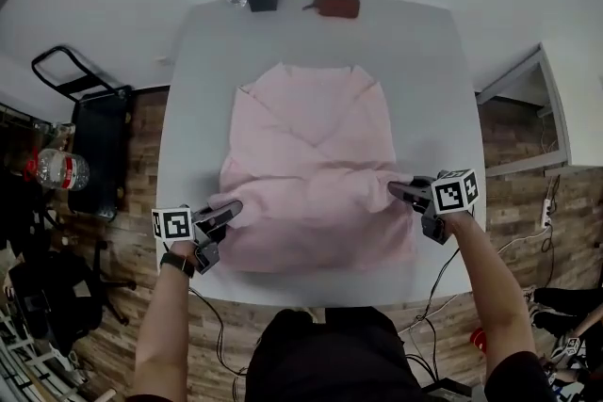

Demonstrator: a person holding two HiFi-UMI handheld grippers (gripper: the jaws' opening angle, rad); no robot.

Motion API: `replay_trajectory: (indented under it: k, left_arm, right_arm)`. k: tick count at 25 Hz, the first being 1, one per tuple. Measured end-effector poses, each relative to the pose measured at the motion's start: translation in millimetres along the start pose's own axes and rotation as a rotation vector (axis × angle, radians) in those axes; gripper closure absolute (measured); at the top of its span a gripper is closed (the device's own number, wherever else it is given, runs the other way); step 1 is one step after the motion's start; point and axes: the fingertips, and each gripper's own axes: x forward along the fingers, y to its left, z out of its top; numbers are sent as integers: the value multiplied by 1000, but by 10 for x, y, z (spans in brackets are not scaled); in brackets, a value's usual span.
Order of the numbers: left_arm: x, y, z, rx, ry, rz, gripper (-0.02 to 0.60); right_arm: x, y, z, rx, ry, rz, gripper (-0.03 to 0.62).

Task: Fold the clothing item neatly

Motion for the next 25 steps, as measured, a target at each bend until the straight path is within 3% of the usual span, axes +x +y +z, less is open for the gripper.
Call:
replay_trajectory:
  k: [2,5,6,8,13,16,19,21,23,25]
  left_arm:
    - [23,185,-131,-45,39,30,405]
    - [-24,240,-327,-218,60,-8,365]
    - [-87,266,-365,-229,78,1,353]
    - [-258,334,-410,-161,122,39,339]
    - [-570,139,-608,-14,161,0,337]
    - [-642,-132,-862,95,189,-48,337]
    - [-601,-403,-1048,187,153,-115,365]
    - [-517,-445,-1096,284,119,-54,535]
    - [-407,-468,-1118,433,97,54,541]
    - [-292,-533,-1166,636,78,167,541]
  right_arm:
    - [72,-176,-170,-30,85,-54,503]
    - [68,-288,-377,-105,187,-120,446]
    - [37,-273,-399,-119,202,-126,424]
    - [-80,-195,-431,-119,215,-116,394]
    - [-473,14,-658,-86,231,-88,382]
    - [-577,243,-663,-129,82,-145,382]
    - [-506,549,-724,-275,-55,-273,384]
    - [-402,754,-844,-392,-74,-360,384]
    - [-285,940,-982,-502,-65,-423,383]
    - [-183,1089,-1136,-613,-42,-471,382]
